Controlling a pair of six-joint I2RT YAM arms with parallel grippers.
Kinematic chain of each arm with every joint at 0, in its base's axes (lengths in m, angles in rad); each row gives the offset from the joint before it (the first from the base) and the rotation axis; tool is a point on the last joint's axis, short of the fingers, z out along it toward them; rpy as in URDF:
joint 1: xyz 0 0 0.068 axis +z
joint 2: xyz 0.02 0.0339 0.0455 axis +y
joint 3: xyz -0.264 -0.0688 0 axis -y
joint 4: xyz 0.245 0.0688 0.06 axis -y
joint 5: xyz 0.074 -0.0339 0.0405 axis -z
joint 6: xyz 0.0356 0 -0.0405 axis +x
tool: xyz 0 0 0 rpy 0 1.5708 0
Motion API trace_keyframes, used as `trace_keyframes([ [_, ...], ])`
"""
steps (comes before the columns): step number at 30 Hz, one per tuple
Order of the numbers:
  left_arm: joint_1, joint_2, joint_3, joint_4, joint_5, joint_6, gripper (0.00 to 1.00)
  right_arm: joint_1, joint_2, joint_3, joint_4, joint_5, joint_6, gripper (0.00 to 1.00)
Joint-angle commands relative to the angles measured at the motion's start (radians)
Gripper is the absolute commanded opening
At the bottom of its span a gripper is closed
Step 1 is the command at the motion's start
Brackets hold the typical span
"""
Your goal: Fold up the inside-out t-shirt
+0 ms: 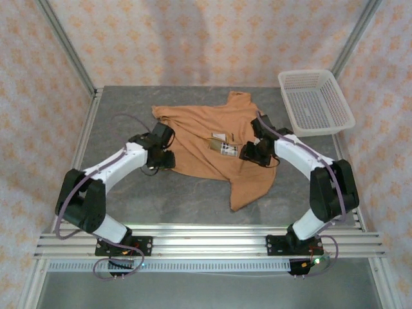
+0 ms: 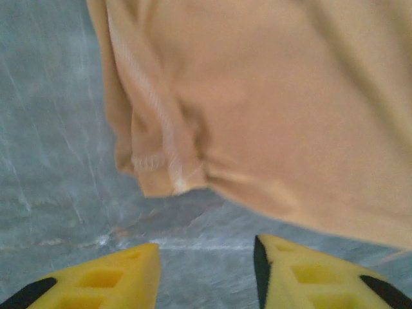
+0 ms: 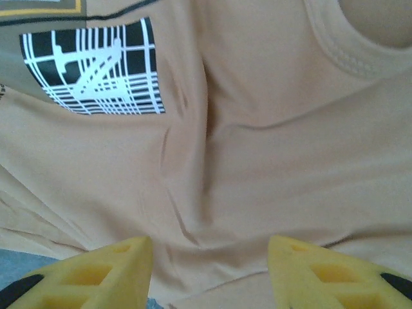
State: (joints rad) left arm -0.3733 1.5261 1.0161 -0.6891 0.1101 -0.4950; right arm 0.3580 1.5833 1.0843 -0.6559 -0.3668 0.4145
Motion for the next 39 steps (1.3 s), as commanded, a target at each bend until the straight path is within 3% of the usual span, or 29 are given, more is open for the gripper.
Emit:
trace_keyframes([
  [1,-0.003,0.013,0.005,0.081,-0.084,-0.120,0.42,0.027,-0.044,-0.030,0.013,-0.006,0.047,0.50],
  [7,-0.007,0.153,0.084,0.015,-0.162,-0.157,0.40,0.039,-0.054,-0.048,0.010,-0.003,0.051,0.50],
  [11,-0.007,0.229,0.113,0.017,-0.150,-0.165,0.38,0.038,-0.049,-0.044,0.010,-0.006,0.047,0.50],
  [19,-0.007,0.268,0.148,-0.008,-0.177,-0.166,0.29,0.038,-0.034,-0.044,0.016,-0.016,0.041,0.50],
  [24,-0.007,0.233,0.150,-0.043,-0.195,-0.161,0.09,0.039,0.004,-0.047,0.019,0.004,0.038,0.50],
  [27,-0.007,0.203,0.148,-0.066,-0.213,-0.151,0.01,0.038,0.044,-0.040,0.004,0.054,0.035,0.44],
  [34,0.014,0.044,0.127,-0.086,-0.264,-0.081,0.00,-0.036,0.227,0.009,-0.017,0.180,0.033,0.30],
  [39,0.107,-0.098,0.052,-0.026,-0.227,-0.013,0.00,-0.097,0.274,0.087,-0.049,0.228,0.017,0.30],
])
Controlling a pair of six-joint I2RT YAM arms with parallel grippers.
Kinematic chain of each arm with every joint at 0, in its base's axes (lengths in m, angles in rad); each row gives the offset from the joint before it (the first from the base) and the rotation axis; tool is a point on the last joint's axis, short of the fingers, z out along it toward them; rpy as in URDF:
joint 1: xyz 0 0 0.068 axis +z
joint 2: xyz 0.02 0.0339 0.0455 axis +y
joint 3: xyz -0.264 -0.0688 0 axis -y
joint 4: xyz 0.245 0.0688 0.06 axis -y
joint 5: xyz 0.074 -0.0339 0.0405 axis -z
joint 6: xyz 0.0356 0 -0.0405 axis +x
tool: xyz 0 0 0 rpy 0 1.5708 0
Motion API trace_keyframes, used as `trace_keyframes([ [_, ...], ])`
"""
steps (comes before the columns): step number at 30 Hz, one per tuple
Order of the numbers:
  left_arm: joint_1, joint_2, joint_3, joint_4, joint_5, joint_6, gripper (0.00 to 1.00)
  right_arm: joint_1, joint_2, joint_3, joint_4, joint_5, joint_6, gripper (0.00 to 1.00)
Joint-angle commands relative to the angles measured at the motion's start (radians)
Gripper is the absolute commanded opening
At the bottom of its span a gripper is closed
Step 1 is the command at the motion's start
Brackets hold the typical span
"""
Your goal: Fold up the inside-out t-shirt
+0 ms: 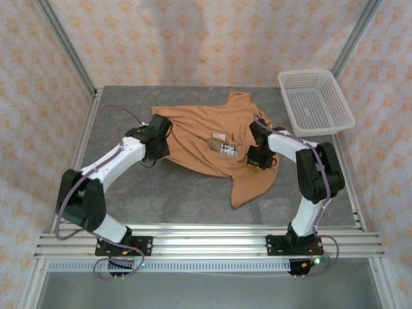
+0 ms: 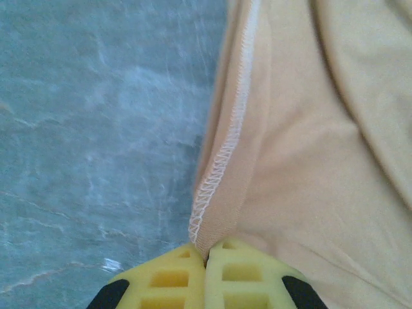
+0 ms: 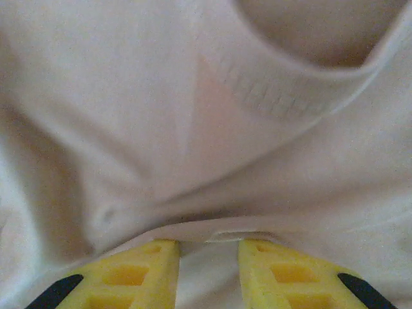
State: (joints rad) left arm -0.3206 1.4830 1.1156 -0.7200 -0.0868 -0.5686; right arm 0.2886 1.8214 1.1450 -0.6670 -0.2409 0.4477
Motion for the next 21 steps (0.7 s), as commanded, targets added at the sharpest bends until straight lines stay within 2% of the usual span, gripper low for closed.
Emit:
trace_keyframes([
  [1,0.077,-0.073,-0.064,0.017,-0.017,0.065,0.00,-0.036,0.041,0.044,-0.043,0.105,-0.022,0.30],
  [5,0.139,-0.124,-0.136,0.082,0.055,0.066,0.00,-0.052,0.089,0.145,-0.092,0.104,-0.050,0.28],
  [10,0.137,-0.107,-0.219,0.181,0.137,0.040,0.00,-0.036,0.078,0.186,-0.106,0.032,-0.058,0.28],
  [13,0.137,-0.072,-0.245,0.233,0.179,0.006,0.00,-0.015,0.019,0.191,-0.127,-0.027,-0.065,0.32],
  [16,0.137,-0.045,-0.242,0.265,0.196,-0.003,0.00,0.017,-0.096,0.140,-0.160,-0.038,-0.069,0.37],
  [21,0.135,-0.021,-0.202,0.287,0.199,0.000,0.00,0.140,-0.266,-0.088,-0.110,-0.112,0.014,0.45],
])
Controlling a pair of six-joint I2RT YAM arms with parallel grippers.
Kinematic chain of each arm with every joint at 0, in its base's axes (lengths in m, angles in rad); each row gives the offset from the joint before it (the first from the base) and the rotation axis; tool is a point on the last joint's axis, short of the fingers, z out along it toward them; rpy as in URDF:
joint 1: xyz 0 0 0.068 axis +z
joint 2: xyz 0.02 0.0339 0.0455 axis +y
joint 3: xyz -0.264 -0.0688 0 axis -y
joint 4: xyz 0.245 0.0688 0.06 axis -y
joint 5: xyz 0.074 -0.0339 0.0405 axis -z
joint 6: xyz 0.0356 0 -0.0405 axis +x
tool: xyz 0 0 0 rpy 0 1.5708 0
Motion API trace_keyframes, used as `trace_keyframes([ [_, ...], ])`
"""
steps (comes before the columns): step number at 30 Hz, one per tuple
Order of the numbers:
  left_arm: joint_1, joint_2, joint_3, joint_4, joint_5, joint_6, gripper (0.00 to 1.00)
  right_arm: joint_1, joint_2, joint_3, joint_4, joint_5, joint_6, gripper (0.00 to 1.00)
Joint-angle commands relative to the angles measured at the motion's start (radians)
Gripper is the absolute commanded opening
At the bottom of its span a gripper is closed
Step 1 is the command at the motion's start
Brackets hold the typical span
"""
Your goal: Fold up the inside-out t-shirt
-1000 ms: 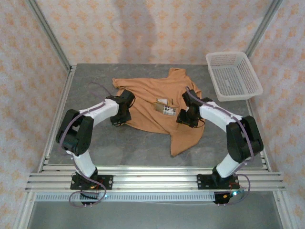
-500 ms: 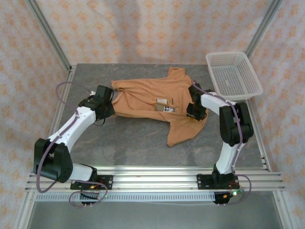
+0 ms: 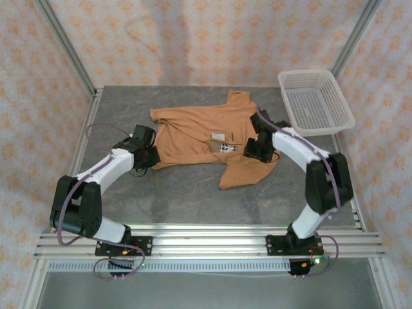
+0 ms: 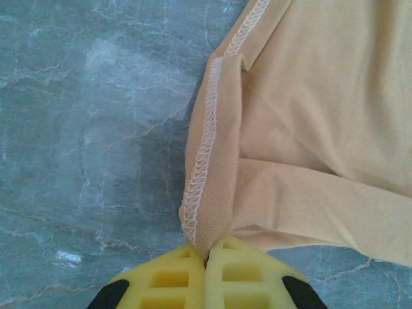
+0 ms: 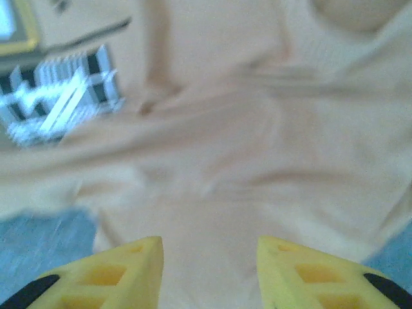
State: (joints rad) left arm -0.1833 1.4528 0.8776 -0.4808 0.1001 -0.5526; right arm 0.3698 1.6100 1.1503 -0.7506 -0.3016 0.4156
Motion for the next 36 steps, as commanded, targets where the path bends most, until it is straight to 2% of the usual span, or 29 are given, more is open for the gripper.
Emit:
trace_keyframes([
  [1,-0.002,0.016,0.050,0.048,0.019,-0.018,0.00,0.092,-0.081,-0.143,-0.003,-0.055,0.075,0.48],
  [4,-0.002,0.033,0.102,0.039,0.053,-0.018,0.00,0.160,-0.145,-0.270,0.069,-0.045,0.169,0.55],
  [8,-0.002,0.038,0.147,0.011,0.058,-0.011,0.00,0.178,-0.181,-0.380,0.209,-0.046,0.255,0.60],
  [11,-0.001,0.030,0.158,-0.007,0.053,-0.001,0.00,0.177,-0.145,-0.363,0.266,0.006,0.264,0.61],
  [15,0.002,-0.008,0.158,-0.038,0.031,0.011,0.00,0.174,-0.084,-0.267,0.247,0.082,0.233,0.59],
  [18,0.009,-0.059,0.143,-0.049,0.011,0.013,0.00,0.165,-0.043,-0.220,0.241,0.092,0.204,0.58],
  [19,0.014,-0.076,0.132,-0.043,0.010,0.013,0.00,0.158,-0.022,-0.208,0.240,0.097,0.195,0.57],
  [21,0.028,-0.106,0.116,-0.032,0.022,0.013,0.00,0.140,0.017,-0.189,0.235,0.087,0.176,0.47],
  [23,0.045,-0.130,0.110,-0.029,0.043,0.013,0.00,0.122,0.029,-0.173,0.213,0.088,0.161,0.25],
  [26,0.062,-0.164,0.111,-0.025,0.064,0.013,0.00,0.111,-0.022,-0.169,0.160,0.106,0.137,0.01],
  [31,0.087,-0.238,0.129,-0.045,0.044,0.062,0.00,0.090,-0.195,-0.135,-0.064,0.156,0.079,0.00],
  [36,0.126,-0.307,0.127,-0.048,0.021,0.088,0.00,0.025,-0.381,-0.090,-0.254,0.209,0.031,0.00],
])
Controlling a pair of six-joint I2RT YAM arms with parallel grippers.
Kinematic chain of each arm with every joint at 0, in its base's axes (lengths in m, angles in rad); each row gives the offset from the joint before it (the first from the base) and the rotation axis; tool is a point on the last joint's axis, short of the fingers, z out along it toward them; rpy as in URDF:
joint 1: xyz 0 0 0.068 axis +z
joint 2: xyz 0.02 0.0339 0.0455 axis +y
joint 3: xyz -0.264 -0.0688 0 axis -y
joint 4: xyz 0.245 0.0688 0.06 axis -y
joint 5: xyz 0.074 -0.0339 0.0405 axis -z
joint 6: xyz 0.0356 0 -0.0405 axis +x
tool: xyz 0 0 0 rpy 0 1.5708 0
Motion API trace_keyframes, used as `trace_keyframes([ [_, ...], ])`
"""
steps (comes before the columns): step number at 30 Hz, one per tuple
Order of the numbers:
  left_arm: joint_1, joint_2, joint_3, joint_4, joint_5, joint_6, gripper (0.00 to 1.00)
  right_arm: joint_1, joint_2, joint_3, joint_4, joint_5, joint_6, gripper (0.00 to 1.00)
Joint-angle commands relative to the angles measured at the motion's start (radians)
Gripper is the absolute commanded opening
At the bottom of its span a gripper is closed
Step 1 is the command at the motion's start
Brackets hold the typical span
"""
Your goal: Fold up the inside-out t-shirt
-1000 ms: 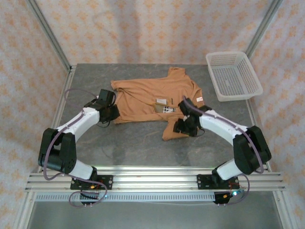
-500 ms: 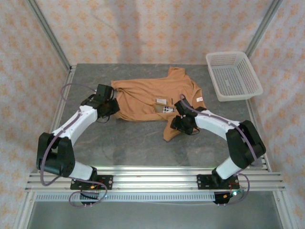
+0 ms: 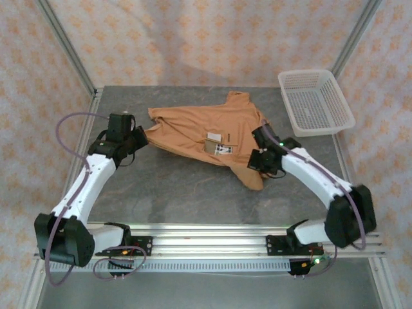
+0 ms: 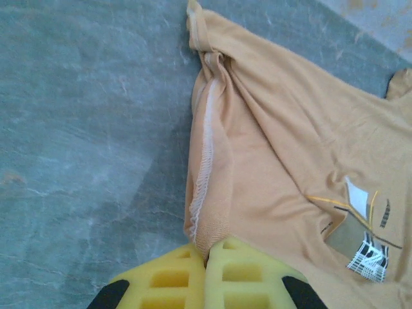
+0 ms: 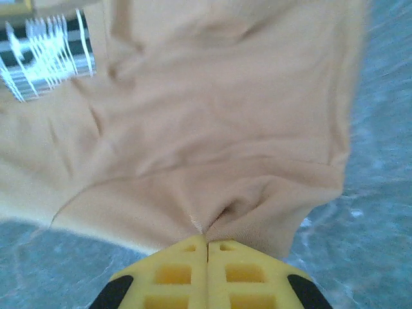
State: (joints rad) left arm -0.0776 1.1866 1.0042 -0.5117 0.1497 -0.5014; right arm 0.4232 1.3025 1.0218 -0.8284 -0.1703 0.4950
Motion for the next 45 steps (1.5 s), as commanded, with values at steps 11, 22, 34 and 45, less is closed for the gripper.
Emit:
trace_keyframes([
  [11,0.023,0.056,-0.068,0.225,0.260,-0.024,0.00,-0.112,0.013,0.213,-0.151,-0.039,-0.093,0.00],
  [22,-0.002,0.220,-0.056,0.174,0.189,0.050,0.00,-0.160,0.633,0.699,-0.141,-0.145,-0.141,0.42],
  [34,-0.025,0.258,-0.068,0.180,0.205,0.057,0.00,-0.201,0.460,0.324,0.084,-0.174,-0.043,0.51],
  [45,-0.037,0.265,-0.075,0.177,0.204,0.058,0.00,-0.204,0.532,0.273,0.257,-0.270,0.086,0.52],
])
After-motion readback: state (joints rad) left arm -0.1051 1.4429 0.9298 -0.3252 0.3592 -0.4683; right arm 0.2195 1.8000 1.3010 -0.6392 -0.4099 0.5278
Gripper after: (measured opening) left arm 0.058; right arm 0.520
